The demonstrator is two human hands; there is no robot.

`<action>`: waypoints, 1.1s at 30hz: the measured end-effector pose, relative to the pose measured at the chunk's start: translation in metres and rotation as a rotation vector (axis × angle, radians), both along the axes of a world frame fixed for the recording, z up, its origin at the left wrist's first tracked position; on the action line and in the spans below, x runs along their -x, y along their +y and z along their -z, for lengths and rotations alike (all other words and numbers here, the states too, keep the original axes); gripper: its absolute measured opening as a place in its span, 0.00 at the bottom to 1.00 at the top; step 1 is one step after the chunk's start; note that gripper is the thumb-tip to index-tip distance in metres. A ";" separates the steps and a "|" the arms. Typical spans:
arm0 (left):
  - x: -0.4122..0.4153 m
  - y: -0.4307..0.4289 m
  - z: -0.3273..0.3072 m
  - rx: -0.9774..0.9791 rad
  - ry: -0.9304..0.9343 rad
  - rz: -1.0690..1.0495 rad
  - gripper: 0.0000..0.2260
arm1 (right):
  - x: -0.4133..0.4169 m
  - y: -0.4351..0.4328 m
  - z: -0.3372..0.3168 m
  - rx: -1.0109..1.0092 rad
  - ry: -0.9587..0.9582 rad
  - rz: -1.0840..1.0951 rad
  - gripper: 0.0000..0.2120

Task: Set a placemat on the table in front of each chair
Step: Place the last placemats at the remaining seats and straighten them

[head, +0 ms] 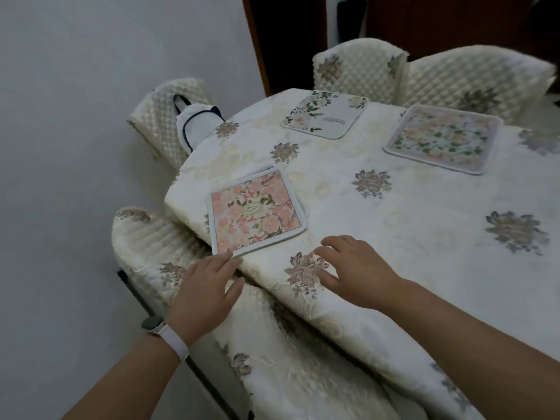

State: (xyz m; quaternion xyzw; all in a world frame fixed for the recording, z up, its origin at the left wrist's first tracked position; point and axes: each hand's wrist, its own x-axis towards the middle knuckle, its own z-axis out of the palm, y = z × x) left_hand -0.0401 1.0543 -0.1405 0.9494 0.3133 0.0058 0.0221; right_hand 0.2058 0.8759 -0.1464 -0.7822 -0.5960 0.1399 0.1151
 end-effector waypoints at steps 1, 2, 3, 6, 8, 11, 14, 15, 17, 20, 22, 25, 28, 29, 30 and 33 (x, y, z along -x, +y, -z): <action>-0.003 0.012 0.006 0.015 0.005 0.023 0.22 | 0.001 0.004 0.005 0.014 0.008 0.028 0.27; -0.007 0.025 0.012 0.031 0.009 0.053 0.21 | 0.003 0.009 0.010 0.024 0.016 0.064 0.28; -0.010 0.038 0.017 0.046 0.016 0.093 0.21 | 0.006 0.015 0.015 0.036 0.022 0.100 0.27; -0.017 0.081 0.032 0.055 0.048 0.235 0.20 | 0.019 0.036 0.027 0.084 0.034 0.194 0.26; -0.020 0.112 0.036 0.080 0.040 0.278 0.20 | 0.031 0.053 0.032 0.120 0.054 0.245 0.28; -0.023 0.159 0.037 0.133 0.009 0.285 0.20 | 0.054 0.085 0.036 0.153 0.079 0.321 0.26; -0.025 0.198 0.035 0.163 -0.004 0.309 0.23 | 0.073 0.111 0.032 0.171 0.063 0.366 0.22; -0.025 0.210 0.034 0.164 -0.008 0.323 0.23 | 0.078 0.119 0.030 0.176 0.055 0.374 0.21; -0.025 0.231 0.032 0.163 -0.024 0.345 0.23 | 0.086 0.132 0.026 0.185 0.033 0.382 0.22; -0.023 0.247 0.029 0.176 -0.042 0.355 0.24 | 0.091 0.143 0.019 0.212 -0.038 0.373 0.22; -0.022 0.251 0.027 0.192 -0.070 0.334 0.24 | 0.092 0.147 0.015 0.214 -0.070 0.371 0.22; -0.020 0.254 0.027 0.245 -0.107 0.254 0.22 | 0.094 0.151 0.013 0.197 -0.063 0.379 0.23; -0.016 0.248 0.025 0.250 -0.092 0.244 0.24 | 0.097 0.148 0.016 0.186 -0.034 0.380 0.23; -0.015 0.247 0.024 0.252 -0.085 0.241 0.24 | 0.098 0.147 0.018 0.185 -0.021 0.379 0.23; -0.014 0.246 0.022 0.246 -0.078 0.236 0.24 | 0.098 0.144 0.020 0.185 -0.008 0.380 0.23; -0.013 0.251 0.015 0.202 -0.066 0.226 0.24 | 0.099 0.142 0.028 0.171 0.027 0.378 0.23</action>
